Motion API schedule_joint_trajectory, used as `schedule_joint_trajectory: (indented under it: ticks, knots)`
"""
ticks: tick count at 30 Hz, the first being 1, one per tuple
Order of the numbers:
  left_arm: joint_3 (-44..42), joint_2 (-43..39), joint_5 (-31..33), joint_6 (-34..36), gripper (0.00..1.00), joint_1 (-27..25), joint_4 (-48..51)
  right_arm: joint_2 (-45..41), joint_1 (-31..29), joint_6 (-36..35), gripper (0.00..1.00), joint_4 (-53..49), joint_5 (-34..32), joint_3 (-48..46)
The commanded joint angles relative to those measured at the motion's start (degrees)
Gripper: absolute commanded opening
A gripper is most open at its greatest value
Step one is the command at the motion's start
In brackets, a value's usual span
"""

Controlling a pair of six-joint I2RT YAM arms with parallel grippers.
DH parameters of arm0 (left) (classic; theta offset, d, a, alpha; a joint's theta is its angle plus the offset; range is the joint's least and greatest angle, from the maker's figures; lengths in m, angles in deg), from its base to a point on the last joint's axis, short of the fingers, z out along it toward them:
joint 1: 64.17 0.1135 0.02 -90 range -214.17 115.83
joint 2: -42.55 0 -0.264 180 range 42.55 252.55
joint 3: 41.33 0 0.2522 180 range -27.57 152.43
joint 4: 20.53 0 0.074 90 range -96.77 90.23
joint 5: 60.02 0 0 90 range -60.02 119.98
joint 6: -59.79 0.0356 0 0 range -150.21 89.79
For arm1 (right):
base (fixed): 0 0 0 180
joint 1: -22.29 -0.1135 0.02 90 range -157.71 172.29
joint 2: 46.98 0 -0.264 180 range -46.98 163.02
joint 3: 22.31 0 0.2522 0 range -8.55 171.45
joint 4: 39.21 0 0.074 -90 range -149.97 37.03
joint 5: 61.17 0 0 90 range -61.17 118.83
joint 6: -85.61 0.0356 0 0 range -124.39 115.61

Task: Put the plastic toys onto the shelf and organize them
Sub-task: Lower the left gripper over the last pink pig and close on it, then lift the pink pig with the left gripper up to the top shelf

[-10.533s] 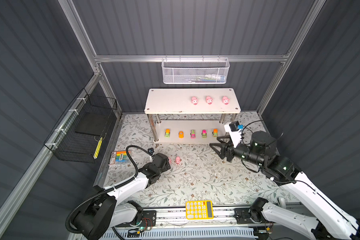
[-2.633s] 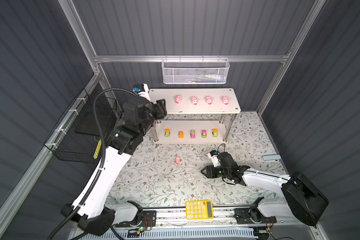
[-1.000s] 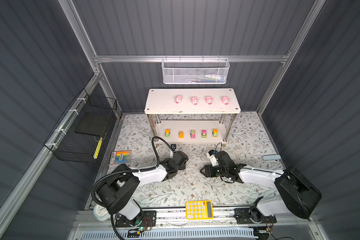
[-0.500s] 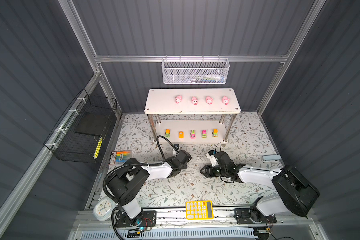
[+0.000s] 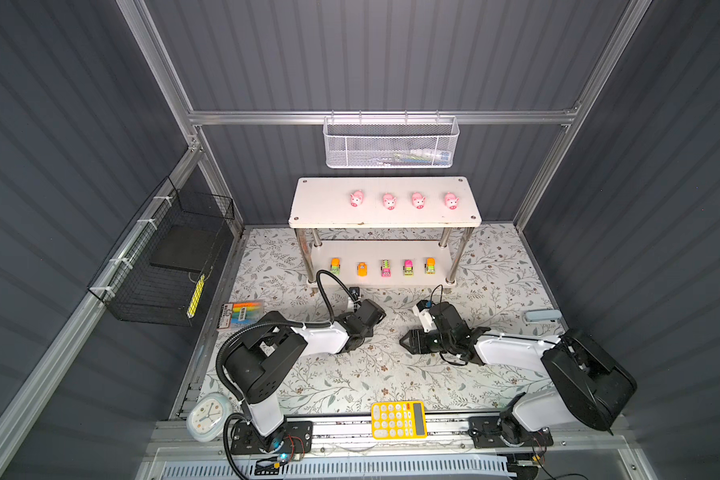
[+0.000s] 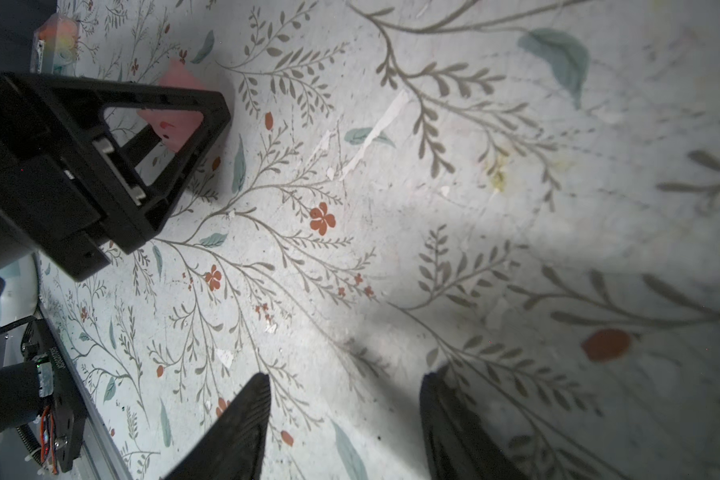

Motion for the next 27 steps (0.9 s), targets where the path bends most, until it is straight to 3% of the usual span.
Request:
schedule_joint_trajectory:
  ticks: [1,15,27]
  knots:
    - [0.88,1.35,0.17,-0.44,0.51,-0.34,0.48,0.96,0.33,0.07,0.60,-0.38,0.30,-0.09]
    - [0.54,-0.67,0.64,0.67,0.33,-0.31,1.25,1.86,0.51,0.10,0.60,-0.29,0.91,0.28]
    - [0.87,-8.33,0.48,2.22,0.29,-0.31,7.72,2.23,0.52,0.06,0.60,-0.13,1.09,0.50]
